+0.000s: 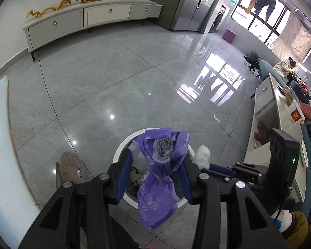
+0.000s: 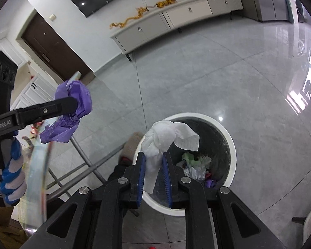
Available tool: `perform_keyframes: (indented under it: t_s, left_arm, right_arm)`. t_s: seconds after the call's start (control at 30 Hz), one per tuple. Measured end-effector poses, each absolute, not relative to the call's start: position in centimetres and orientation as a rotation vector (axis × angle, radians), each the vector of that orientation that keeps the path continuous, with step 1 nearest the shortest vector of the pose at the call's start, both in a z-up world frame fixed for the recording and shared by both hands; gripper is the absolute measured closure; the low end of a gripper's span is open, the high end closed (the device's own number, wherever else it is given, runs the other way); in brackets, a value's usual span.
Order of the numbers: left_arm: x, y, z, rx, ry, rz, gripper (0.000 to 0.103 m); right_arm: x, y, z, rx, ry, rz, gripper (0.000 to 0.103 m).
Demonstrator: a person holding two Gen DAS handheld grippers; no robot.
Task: Collect trash
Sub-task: 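Carry both items over the bin and open both tools to drop them, then move both open tools back over the table trash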
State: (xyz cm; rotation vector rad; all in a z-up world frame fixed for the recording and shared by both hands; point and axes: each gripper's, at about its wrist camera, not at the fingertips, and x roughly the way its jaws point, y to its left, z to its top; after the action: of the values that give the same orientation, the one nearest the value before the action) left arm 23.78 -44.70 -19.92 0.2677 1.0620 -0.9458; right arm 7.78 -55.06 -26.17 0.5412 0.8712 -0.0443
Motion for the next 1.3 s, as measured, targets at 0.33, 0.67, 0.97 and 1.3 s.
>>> perform_keyframes:
  t_s: [0.33, 0.67, 0.97, 1.3]
  left_arm:
    - [25.6, -47.0, -22.1, 0.210, 1.128, -0.951, 0.045]
    - [22.9, -41.9, -16.1, 0.173, 0.943, -0.940, 0.045]
    - [18.7, -31.6, -7.1, 0.123, 0.680, -0.873, 0.045]
    - [15.6, -16.8, -1.7, 0.053, 0.519, -0.695, 0.045]
  right_arm:
    - [10.5, -55.2, -29.7, 0.523, 0.989, -0.080, 0.067]
    - [9.4, -53.8, -25.7, 0.474, 0.927, -0.104, 0.057]
    - [5.6, -49.1, -13.8, 0.361, 0.671, -0.105, 0.057]
    - [1.8, -40.2, -3.4, 0.211, 0.500, -0.010, 0.057]
